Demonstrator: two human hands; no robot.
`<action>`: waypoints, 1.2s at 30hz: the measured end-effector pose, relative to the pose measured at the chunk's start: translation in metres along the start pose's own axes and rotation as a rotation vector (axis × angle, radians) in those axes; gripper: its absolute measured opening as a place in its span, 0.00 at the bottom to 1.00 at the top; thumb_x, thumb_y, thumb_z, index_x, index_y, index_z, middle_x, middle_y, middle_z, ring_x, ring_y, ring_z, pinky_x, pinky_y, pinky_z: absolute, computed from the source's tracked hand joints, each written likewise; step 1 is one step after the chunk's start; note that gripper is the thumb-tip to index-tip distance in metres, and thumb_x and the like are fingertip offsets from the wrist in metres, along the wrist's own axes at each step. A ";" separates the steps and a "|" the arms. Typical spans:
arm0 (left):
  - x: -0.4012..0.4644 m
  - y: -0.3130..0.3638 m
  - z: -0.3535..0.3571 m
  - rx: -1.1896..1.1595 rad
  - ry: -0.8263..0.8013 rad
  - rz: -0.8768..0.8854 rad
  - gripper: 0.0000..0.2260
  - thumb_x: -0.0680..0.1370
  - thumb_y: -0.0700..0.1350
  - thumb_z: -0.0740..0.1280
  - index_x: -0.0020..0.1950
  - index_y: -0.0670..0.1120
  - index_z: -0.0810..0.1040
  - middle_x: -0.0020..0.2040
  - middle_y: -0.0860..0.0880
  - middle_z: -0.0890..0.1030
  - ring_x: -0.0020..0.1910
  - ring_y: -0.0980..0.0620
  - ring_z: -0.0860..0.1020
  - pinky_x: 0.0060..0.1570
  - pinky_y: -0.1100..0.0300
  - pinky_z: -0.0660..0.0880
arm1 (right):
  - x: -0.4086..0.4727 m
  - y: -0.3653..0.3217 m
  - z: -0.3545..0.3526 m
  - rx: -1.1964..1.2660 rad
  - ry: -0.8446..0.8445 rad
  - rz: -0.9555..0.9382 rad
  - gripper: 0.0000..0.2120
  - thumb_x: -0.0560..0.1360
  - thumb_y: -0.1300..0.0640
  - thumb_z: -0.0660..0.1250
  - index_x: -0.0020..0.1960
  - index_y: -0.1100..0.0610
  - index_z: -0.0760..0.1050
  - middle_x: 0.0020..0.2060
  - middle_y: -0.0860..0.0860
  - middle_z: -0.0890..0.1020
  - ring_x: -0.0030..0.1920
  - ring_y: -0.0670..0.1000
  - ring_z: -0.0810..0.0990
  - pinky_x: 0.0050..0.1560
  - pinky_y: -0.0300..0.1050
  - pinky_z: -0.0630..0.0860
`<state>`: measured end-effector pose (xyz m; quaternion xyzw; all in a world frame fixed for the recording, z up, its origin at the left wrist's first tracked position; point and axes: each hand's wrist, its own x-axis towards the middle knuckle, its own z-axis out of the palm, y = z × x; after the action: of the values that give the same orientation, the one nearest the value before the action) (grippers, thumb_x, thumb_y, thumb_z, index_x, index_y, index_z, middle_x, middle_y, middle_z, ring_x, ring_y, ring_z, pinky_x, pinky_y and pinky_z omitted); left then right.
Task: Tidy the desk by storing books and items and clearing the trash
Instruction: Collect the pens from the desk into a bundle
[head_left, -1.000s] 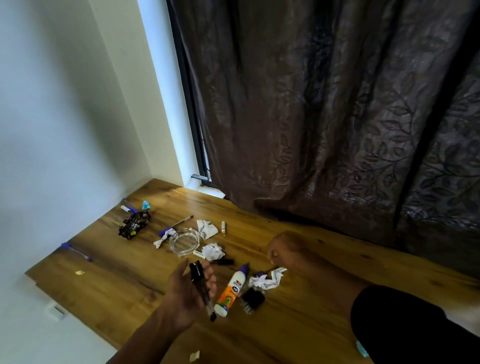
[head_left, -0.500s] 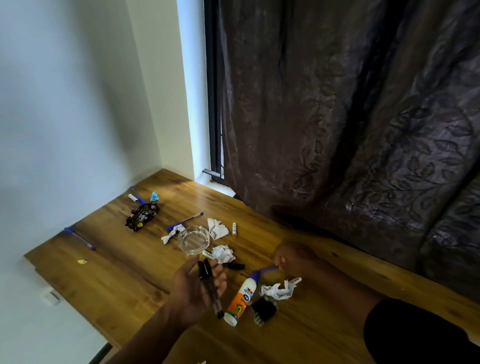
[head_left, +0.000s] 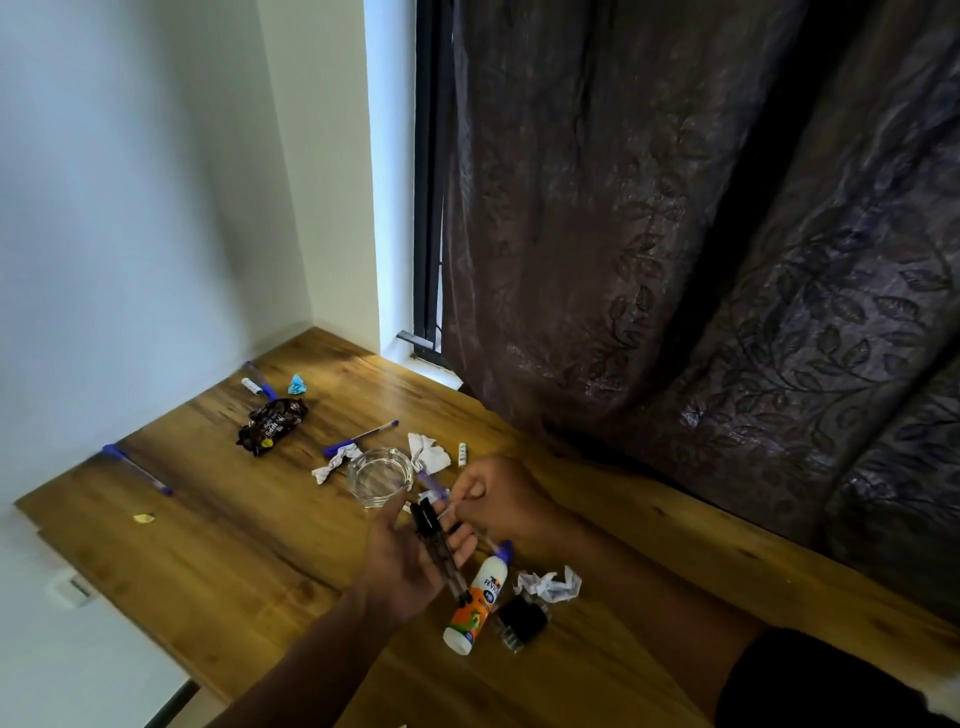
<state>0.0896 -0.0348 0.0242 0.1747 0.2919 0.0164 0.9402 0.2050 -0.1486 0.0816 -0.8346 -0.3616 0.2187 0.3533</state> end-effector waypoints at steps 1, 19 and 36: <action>-0.001 0.001 0.001 0.001 0.007 0.011 0.26 0.80 0.61 0.64 0.61 0.39 0.79 0.54 0.39 0.83 0.50 0.40 0.83 0.58 0.46 0.76 | 0.001 -0.004 0.011 0.008 -0.018 0.013 0.01 0.73 0.62 0.74 0.43 0.59 0.83 0.32 0.52 0.85 0.31 0.48 0.85 0.33 0.46 0.82; -0.023 0.062 -0.068 -0.124 0.129 0.160 0.24 0.81 0.62 0.60 0.58 0.42 0.79 0.43 0.45 0.82 0.42 0.47 0.79 0.48 0.53 0.75 | 0.028 0.034 0.039 -0.864 -0.087 0.119 0.10 0.76 0.49 0.72 0.56 0.49 0.82 0.56 0.51 0.81 0.57 0.57 0.81 0.50 0.48 0.78; -0.029 0.104 -0.113 -0.010 0.050 0.176 0.25 0.81 0.61 0.62 0.65 0.42 0.77 0.47 0.44 0.82 0.43 0.45 0.81 0.51 0.50 0.74 | 0.058 -0.013 0.032 -0.012 -0.177 -0.230 0.04 0.73 0.57 0.78 0.47 0.55 0.87 0.40 0.49 0.87 0.38 0.45 0.84 0.37 0.45 0.81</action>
<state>0.0102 0.0952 -0.0113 0.1944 0.2988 0.1050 0.9284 0.2164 -0.0847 0.0647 -0.7672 -0.4858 0.2475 0.3378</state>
